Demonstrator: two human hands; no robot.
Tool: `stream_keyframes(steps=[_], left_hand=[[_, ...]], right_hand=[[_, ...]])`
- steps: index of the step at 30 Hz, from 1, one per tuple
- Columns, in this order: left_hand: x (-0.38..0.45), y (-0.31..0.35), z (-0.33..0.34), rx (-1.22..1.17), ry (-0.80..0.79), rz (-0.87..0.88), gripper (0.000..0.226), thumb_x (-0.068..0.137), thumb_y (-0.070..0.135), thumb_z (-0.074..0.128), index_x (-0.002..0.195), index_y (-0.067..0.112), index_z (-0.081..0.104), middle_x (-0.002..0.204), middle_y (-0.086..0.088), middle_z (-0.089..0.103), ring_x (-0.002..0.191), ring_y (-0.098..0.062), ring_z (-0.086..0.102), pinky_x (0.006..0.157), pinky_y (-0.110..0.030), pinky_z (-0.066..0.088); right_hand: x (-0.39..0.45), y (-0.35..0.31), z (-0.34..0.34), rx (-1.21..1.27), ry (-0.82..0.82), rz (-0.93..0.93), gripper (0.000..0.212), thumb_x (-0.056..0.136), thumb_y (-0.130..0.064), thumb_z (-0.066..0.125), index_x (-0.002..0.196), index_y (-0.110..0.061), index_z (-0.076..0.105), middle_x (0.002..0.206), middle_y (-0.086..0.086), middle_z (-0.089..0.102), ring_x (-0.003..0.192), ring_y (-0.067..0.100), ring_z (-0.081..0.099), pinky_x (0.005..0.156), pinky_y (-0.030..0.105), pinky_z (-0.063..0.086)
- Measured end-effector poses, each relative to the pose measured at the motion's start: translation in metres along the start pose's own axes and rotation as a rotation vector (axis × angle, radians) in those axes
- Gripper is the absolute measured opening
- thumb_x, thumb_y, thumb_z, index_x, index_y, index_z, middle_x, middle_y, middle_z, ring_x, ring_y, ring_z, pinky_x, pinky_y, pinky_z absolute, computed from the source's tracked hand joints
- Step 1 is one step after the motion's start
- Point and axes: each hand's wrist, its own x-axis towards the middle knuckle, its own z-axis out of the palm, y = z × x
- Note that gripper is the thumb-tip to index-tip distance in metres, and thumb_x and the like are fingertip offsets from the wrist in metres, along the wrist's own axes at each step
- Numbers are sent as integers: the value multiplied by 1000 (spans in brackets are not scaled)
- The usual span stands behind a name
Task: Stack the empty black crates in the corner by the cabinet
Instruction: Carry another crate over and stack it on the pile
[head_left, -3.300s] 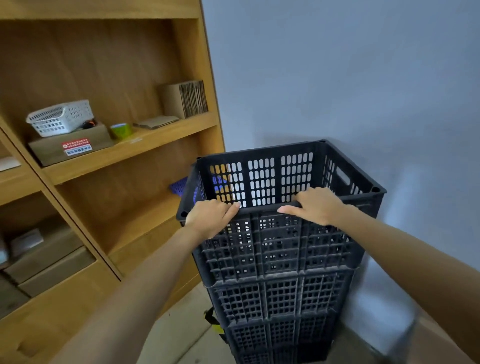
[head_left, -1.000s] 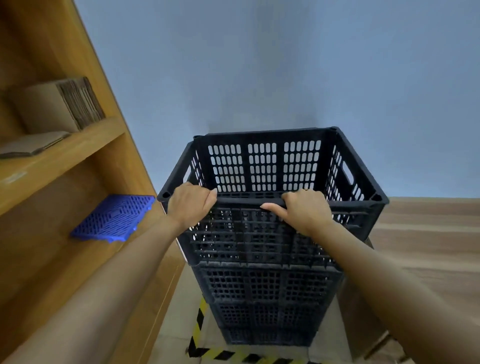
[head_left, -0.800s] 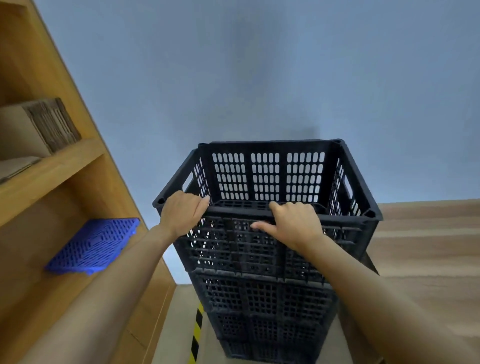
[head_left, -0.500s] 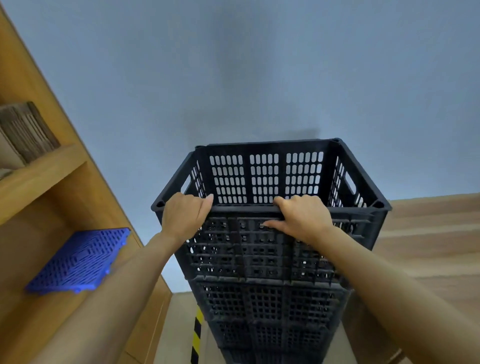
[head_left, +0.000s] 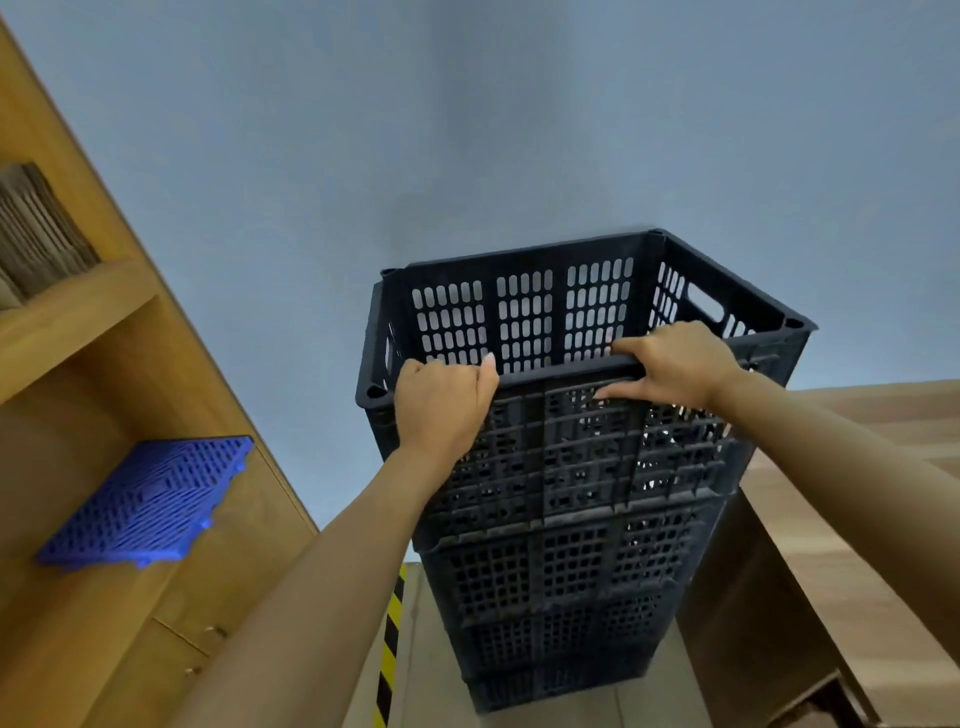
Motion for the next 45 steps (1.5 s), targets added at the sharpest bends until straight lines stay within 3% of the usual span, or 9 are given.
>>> stream_keyframes(steps=[3, 10, 17, 21, 25, 32, 37, 40, 45], left_hand=[[11, 12, 3, -10, -18, -119, 65, 101, 40, 14, 49, 20, 47, 45, 4, 46, 48, -19, 45, 72, -34, 40], [20, 13, 10, 6, 46, -129, 62, 101, 31, 36, 40, 21, 33, 36, 5, 36, 37, -18, 36, 69, -33, 45], [22, 10, 12, 30, 126, -166, 62, 98, 33, 30, 39, 17, 38, 37, 2, 32, 37, -20, 29, 66, -35, 49], [22, -2, 14, 12, 163, -127, 59, 97, 31, 29, 40, 17, 35, 38, 4, 28, 37, -18, 27, 63, -33, 46], [29, -18, 21, -6, 185, -103, 65, 97, 33, 27, 36, 12, 42, 35, -1, 35, 38, -20, 29, 60, -32, 45], [50, -68, 41, -52, 177, -40, 66, 95, 33, 29, 39, 6, 54, 38, -7, 49, 40, -30, 49, 55, -32, 44], [52, -94, 49, -94, 166, 12, 64, 96, 33, 31, 40, 9, 52, 38, -5, 46, 37, -26, 45, 56, -31, 43], [46, -97, 46, -128, 183, 23, 62, 97, 33, 31, 41, 12, 50, 40, 1, 38, 38, -19, 36, 59, -30, 44], [46, -93, 42, -160, 175, 31, 55, 97, 28, 38, 44, 19, 36, 40, 6, 31, 37, -17, 31, 62, -31, 44]], right_hand=[[7, 18, 9, 2, 26, -11, 69, 73, -89, 30, 88, -29, 62, 49, -11, 49, 43, 7, 48, 40, 19, 23], [11, 25, 14, 30, 22, -23, 71, 75, -86, 33, 100, -26, 62, 50, -10, 45, 47, 11, 49, 45, 20, 28], [7, 17, 12, 66, 14, -2, 69, 78, -81, 41, 107, -21, 63, 48, -11, 33, 50, 17, 46, 46, 22, 28], [10, 7, 14, 86, 19, 17, 68, 79, -80, 42, 106, -20, 63, 54, -7, 45, 51, 16, 48, 47, 23, 30], [18, -4, 13, 97, 30, 64, 65, 79, -77, 47, 101, -18, 64, 54, -8, 39, 51, 17, 43, 47, 24, 26], [46, -38, 13, 75, -20, 165, 63, 81, -76, 46, 96, -17, 62, 62, -3, 50, 57, 21, 49, 52, 27, 34], [51, -60, 10, 51, -12, 206, 62, 81, -76, 46, 100, -18, 61, 64, -2, 58, 64, 24, 64, 52, 27, 36], [50, -66, 6, 30, 0, 212, 63, 80, -76, 46, 100, -19, 64, 58, -5, 48, 57, 23, 58, 50, 26, 35], [54, -60, 9, -6, 21, 157, 69, 78, -82, 36, 96, -22, 65, 51, -7, 53, 45, 14, 51, 42, 21, 31]])
